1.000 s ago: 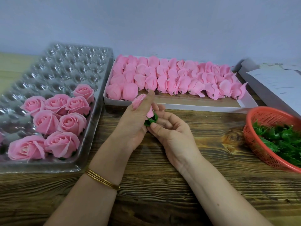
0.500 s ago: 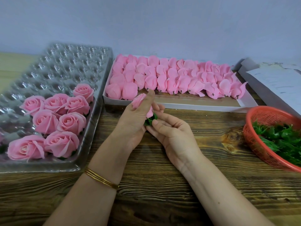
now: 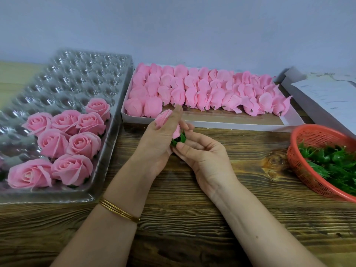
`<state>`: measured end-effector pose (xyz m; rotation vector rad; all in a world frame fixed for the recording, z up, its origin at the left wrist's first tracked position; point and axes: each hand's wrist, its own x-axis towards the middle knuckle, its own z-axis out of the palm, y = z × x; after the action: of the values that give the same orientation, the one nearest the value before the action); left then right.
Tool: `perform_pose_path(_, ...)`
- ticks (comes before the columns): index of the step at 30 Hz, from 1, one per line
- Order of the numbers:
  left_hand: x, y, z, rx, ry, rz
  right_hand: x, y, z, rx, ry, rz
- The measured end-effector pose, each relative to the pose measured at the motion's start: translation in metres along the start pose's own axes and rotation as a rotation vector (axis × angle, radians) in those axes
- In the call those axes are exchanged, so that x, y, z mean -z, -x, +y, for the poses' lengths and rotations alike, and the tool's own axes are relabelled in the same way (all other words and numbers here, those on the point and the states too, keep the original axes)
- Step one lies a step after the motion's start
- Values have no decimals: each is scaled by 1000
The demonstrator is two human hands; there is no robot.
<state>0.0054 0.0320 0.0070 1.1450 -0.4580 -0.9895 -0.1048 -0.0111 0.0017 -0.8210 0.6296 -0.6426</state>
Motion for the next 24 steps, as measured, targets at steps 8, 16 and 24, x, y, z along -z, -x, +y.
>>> perform_pose_path(8,-5,2,-2,-57,-78,41,-1,1,2,40,49,47)
perform_pose_path(16,-4,3,0,-39,-63,22,2,-1,2,18,16,14)
perform_pose_path(24,-4,3,2,-11,-17,36,4,-2,3,45,60,14)
